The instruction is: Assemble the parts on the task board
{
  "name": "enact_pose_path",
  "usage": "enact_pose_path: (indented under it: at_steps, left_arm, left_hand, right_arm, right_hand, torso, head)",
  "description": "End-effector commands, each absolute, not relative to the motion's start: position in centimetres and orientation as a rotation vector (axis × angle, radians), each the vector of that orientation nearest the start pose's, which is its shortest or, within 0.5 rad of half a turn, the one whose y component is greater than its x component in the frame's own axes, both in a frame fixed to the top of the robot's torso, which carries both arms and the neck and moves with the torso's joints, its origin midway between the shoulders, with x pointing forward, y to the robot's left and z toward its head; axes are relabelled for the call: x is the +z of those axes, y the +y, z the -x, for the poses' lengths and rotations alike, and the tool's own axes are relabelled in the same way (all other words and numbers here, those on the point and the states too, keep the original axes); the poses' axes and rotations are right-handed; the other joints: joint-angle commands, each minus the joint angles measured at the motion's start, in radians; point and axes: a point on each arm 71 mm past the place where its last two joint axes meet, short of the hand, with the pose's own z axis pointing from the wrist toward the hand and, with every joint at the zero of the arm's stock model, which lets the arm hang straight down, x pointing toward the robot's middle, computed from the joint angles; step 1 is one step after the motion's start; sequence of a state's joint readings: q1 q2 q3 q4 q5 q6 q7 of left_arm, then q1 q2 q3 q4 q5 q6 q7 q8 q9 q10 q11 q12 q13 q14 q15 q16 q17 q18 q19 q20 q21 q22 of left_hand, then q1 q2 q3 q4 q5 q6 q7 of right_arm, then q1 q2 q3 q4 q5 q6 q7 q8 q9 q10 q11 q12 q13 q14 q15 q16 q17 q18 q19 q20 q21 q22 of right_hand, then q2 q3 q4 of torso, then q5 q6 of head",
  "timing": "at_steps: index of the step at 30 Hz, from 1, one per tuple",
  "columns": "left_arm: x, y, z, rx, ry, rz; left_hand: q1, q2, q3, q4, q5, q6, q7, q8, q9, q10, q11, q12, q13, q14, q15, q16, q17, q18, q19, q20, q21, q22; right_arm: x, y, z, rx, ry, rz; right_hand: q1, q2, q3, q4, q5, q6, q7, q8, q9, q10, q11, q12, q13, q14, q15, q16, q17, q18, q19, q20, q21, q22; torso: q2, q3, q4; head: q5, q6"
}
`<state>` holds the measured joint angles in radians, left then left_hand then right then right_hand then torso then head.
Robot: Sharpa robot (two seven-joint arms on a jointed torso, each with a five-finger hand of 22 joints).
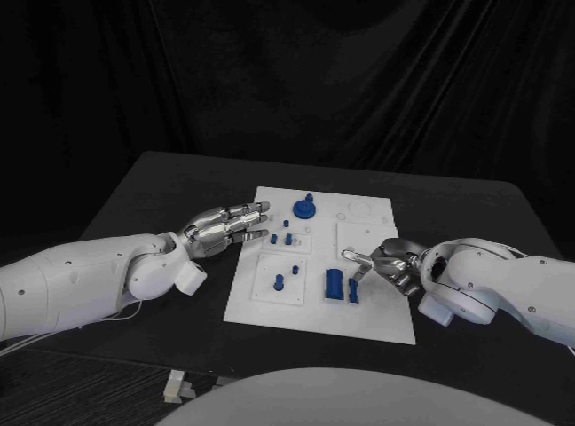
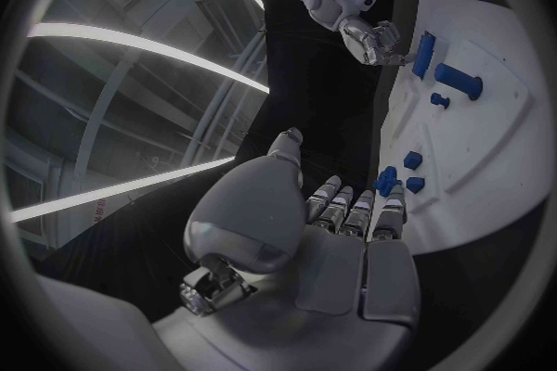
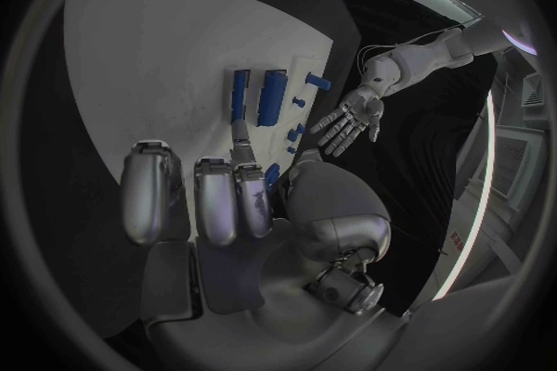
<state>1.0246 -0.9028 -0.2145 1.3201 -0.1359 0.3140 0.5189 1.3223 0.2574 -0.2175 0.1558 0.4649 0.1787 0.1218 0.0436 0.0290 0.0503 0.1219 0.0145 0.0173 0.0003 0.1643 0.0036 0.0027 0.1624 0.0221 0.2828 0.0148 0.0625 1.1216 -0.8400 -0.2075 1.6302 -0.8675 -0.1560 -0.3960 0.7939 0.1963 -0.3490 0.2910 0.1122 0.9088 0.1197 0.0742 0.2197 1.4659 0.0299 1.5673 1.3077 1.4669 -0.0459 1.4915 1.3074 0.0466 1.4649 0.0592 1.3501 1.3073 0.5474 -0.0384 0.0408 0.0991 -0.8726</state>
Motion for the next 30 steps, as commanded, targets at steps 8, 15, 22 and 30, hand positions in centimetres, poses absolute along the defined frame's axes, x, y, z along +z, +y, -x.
enact_pose_path:
  at_steps: [8, 15, 22, 30]
  left_arm:
    - [-31.6, 27.3, -42.5, -1.829, 1.813, 1.089]
    - [-31.3, 27.7, -42.4, -1.836, 1.768, 1.082]
    - [-30.4, 28.4, -42.0, -1.842, 1.65, 1.055]
    - [-28.5, 27.8, -41.5, -1.892, 1.425, 0.964]
  left_hand:
    - [-0.001, 0.01, 0.003, -0.007, 0.006, 0.0, 0.007, 0.004, 0.0, 0.002, 0.004, 0.004, 0.001, 0.001, -0.003, 0.0, -0.001, 0.018, 0.007, 0.003, 0.005, 0.001]
    - [-0.005, 0.006, -0.001, -0.011, 0.005, 0.011, 0.006, 0.008, 0.002, 0.008, 0.001, 0.005, 0.003, 0.003, 0.003, 0.003, 0.0, 0.019, 0.011, 0.004, 0.008, 0.007]
    - [-0.007, -0.006, -0.011, -0.014, 0.004, 0.041, 0.009, 0.02, 0.005, 0.024, -0.002, 0.01, 0.007, 0.007, -0.002, 0.01, 0.003, 0.019, 0.02, 0.004, 0.014, 0.016]
    - [0.043, -0.048, -0.037, 0.094, -0.037, 0.177, -0.018, 0.052, 0.015, 0.091, -0.042, 0.021, 0.011, 0.017, -0.077, 0.016, 0.005, 0.021, 0.026, -0.059, 0.021, 0.016]
  right_arm:
    - [-29.7, -19.1, -40.6, 0.632, 2.338, -0.408]
    - [-28.5, -20.1, -41.1, 0.7, 2.163, -0.479]
    - [-23.7, -21.6, -42.7, 0.915, 1.765, -0.592]
    - [-20.1, -23.2, -43.7, 1.188, 1.36, -0.669]
  right_hand:
    - [0.01, 0.006, -0.024, 0.001, -0.002, -0.016, -0.004, -0.003, -0.022, 0.105, -0.002, 0.004, 0.263, 0.063, 0.002, -0.007, 0.037, 0.009, 0.025, 0.005, -0.004, 0.19]
    - [0.005, 0.018, -0.05, -0.001, 0.003, 0.068, -0.018, 0.04, -0.024, 0.105, -0.008, 0.004, 0.263, 0.056, -0.003, -0.023, -0.003, 0.012, 0.021, 0.001, -0.014, 0.186]
    - [0.031, 0.036, -0.08, -0.001, 0.051, 0.204, -0.061, 0.112, 0.0, 0.093, -0.05, -0.012, 0.242, -0.007, -0.037, -0.179, -0.285, 0.044, -0.039, -0.027, -0.172, 0.128]
    - [0.138, 0.06, -0.104, 0.002, 0.098, 0.21, -0.056, 0.165, 0.023, -0.229, -0.041, -0.772, -0.502, -0.134, -0.018, -0.747, -0.867, 0.133, -0.255, -0.01, -0.86, -0.2]
  torso:
    - [0.0, -0.0001, 0.0002]
    - [0.0, 0.0, 0.0002]
    - [-0.001, 0.0001, 0.0003]
    - [-0.003, 0.0005, -0.0013]
  head:
    - [0.002, 0.0]
    - [0.0, 0.0]
    - [-0.015, 0.0]
    - [-0.035, 0.0]
